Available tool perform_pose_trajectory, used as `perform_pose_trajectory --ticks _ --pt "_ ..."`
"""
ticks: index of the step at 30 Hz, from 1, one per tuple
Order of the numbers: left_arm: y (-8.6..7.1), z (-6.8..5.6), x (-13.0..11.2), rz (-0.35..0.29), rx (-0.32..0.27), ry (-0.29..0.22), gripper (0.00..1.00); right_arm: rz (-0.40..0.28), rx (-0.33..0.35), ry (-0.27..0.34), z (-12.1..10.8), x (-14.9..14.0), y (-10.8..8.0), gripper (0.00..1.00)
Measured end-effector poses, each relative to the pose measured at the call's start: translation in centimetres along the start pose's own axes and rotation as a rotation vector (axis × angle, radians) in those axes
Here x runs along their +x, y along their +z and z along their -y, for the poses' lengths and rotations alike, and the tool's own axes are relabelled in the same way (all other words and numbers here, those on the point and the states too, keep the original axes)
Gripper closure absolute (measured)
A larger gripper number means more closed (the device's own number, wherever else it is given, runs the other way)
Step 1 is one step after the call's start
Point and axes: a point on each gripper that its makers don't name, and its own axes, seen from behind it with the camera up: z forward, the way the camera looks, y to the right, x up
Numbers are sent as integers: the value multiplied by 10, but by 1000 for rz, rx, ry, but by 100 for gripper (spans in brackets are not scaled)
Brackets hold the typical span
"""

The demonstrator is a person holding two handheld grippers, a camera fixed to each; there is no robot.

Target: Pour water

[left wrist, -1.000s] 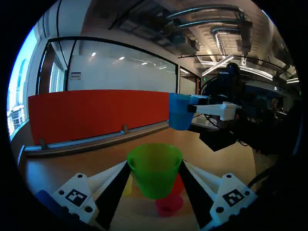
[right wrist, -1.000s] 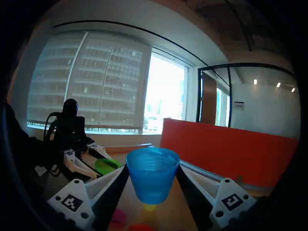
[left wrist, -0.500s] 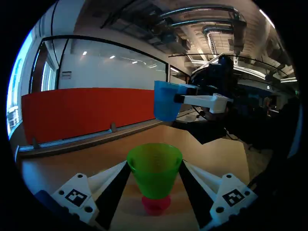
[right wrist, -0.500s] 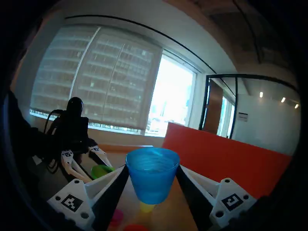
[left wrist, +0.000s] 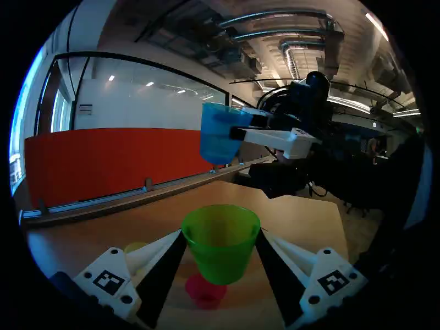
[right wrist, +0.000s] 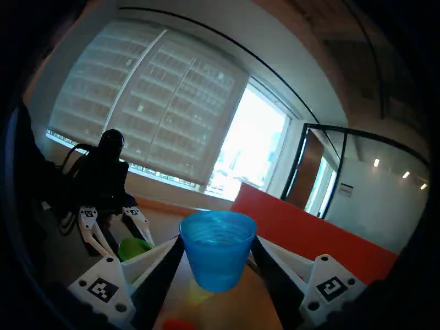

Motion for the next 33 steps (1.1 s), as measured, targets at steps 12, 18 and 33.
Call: perform_pose_trajectory --ticks 12,18,33 --pt "2 -23 -5 2 -47 12 14 -11 0 -129 1 16 -2 11" --pt "4 -35 -6 -3 -72 24 14 -11 5 -180 4 19 -4 11" --pt "7 -47 -4 -20 -100 41 14 -10 -1 -326 11 28 -8 11"
